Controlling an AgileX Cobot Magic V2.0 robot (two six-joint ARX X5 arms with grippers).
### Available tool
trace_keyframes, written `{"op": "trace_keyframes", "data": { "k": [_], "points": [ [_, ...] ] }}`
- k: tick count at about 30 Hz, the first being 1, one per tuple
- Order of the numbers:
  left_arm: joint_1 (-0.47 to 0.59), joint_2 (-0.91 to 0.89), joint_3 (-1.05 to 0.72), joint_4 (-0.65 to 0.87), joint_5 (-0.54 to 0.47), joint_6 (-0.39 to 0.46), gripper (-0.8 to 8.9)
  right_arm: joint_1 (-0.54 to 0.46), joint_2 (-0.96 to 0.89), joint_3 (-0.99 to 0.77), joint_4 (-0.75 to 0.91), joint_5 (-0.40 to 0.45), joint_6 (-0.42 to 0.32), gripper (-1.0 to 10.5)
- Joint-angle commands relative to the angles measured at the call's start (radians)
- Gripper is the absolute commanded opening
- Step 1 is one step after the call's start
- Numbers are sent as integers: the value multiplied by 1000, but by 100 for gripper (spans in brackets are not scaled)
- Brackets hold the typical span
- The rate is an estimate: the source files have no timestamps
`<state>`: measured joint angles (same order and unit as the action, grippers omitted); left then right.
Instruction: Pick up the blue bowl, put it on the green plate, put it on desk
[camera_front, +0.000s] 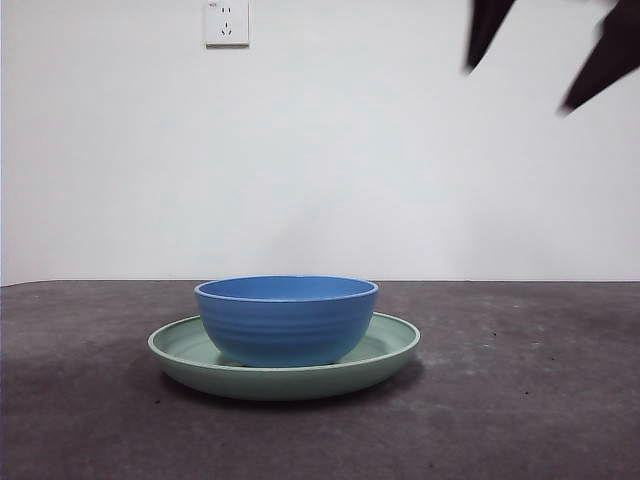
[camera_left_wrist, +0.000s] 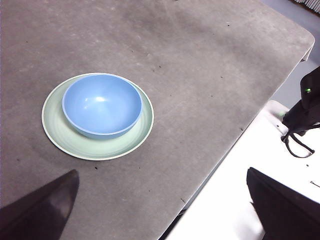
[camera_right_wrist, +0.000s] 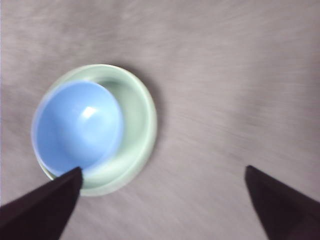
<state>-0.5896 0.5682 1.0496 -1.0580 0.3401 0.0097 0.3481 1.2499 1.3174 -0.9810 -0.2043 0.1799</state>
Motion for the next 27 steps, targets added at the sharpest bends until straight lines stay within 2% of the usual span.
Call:
{"op": "trace_keyframes", "data": {
  "k": [1, 11, 16, 27],
  "points": [
    [-6, 5, 11, 11, 4, 1, 562, 8, -109, 21, -76, 24, -60, 605],
    [-6, 5, 11, 11, 4, 1, 561, 10, -407, 16, -389, 21, -134, 604],
    [-6, 5, 11, 11, 4, -3, 559, 10, -526, 10, -430, 16, -135, 603],
    [-6, 5, 11, 10, 4, -3, 553, 10, -625, 10, -430, -107, -110, 600]
  ]
}}
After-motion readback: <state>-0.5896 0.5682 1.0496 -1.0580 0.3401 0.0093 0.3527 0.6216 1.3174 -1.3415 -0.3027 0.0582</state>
